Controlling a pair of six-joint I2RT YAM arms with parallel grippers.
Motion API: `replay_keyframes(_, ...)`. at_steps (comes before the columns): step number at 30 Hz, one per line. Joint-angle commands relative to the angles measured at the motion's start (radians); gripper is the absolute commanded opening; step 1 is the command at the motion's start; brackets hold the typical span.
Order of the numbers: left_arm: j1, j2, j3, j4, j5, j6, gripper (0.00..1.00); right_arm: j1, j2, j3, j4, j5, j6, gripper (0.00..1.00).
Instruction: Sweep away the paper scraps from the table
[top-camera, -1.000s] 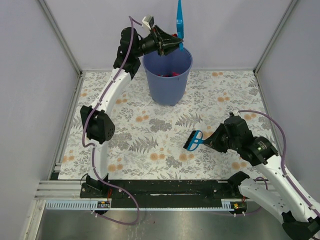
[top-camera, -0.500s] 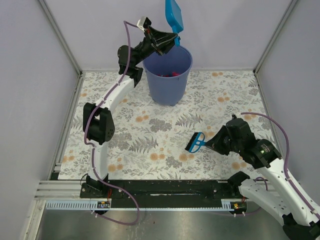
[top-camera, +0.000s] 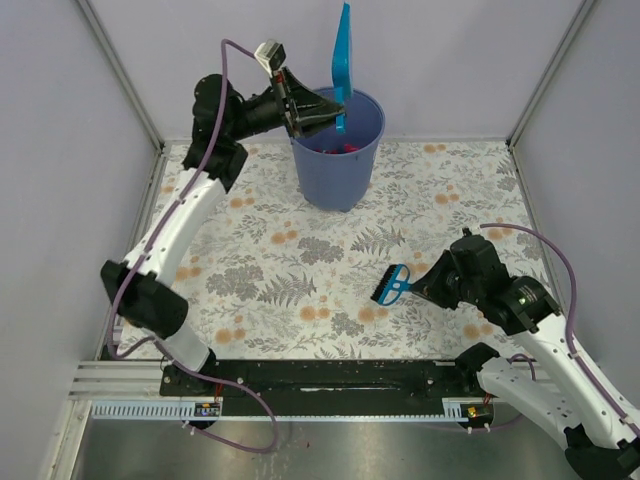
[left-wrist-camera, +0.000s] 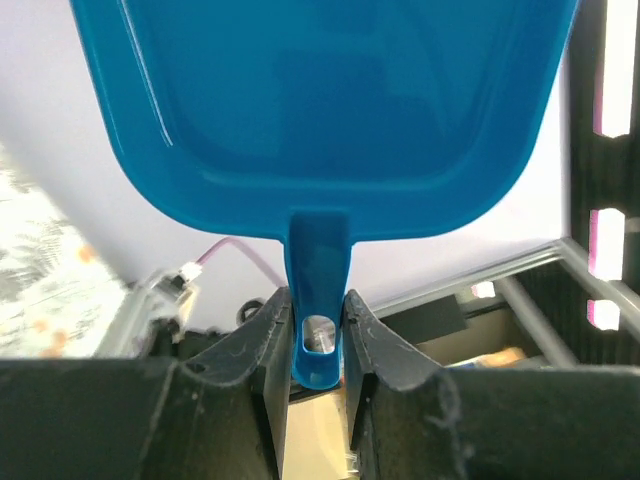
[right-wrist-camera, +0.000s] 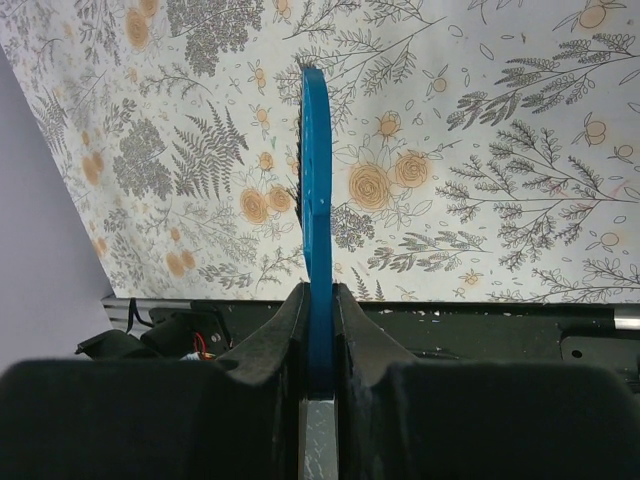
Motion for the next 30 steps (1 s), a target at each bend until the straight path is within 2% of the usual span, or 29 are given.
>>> replay_keyframes(1, 0.002, -0.167, -0.023, -0.665, -0.044, 0.525, 0.0, 0.005, 0.015, 0.048, 0.039, 0.039, -0.023, 0.0)
replay_keyframes(4, 0.002, -0.236, -0.072, -0.948, -0.176, 0.69, 0.0, 0.007, 0.016, 0.036, 0.06, 0.037, -0.01, 0.0)
replay_keyframes(6, -0.001, -0.282, -0.13, -1.088, -0.312, 0.755, 0.0, 0.004, 0.01, 0.019, 0.082, 0.029, 0.007, 0.0)
replay_keyframes(11, -0.023, -0.403, -0.36, -1.255, -0.524, 0.845, 0.0, 0.007, 0.016, -0.01, 0.119, 0.017, 0.028, 0.0)
replay_keyframes(15, -0.081, -0.481, -0.509, -1.291, -0.649, 0.845, 0.0, 0.005, -0.005, -0.059, 0.178, 0.012, 0.069, 0.0)
replay_keyframes(20, -0.214, -0.511, -0.63, -1.294, -0.796, 0.806, 0.0, 0.005, -0.068, -0.177, 0.309, 0.008, 0.193, 0.0)
replay_keyframes(25, -0.305, -0.497, -0.72, -1.282, -0.842, 0.746, 0.0, 0.007, -0.074, -0.208, 0.311, 0.035, 0.224, 0.0)
replay_keyframes(30, -0.345, -0.451, -0.749, -1.282, -0.862, 0.747, 0.0, 0.005, -0.051, -0.205, 0.297, 0.054, 0.2, 0.0)
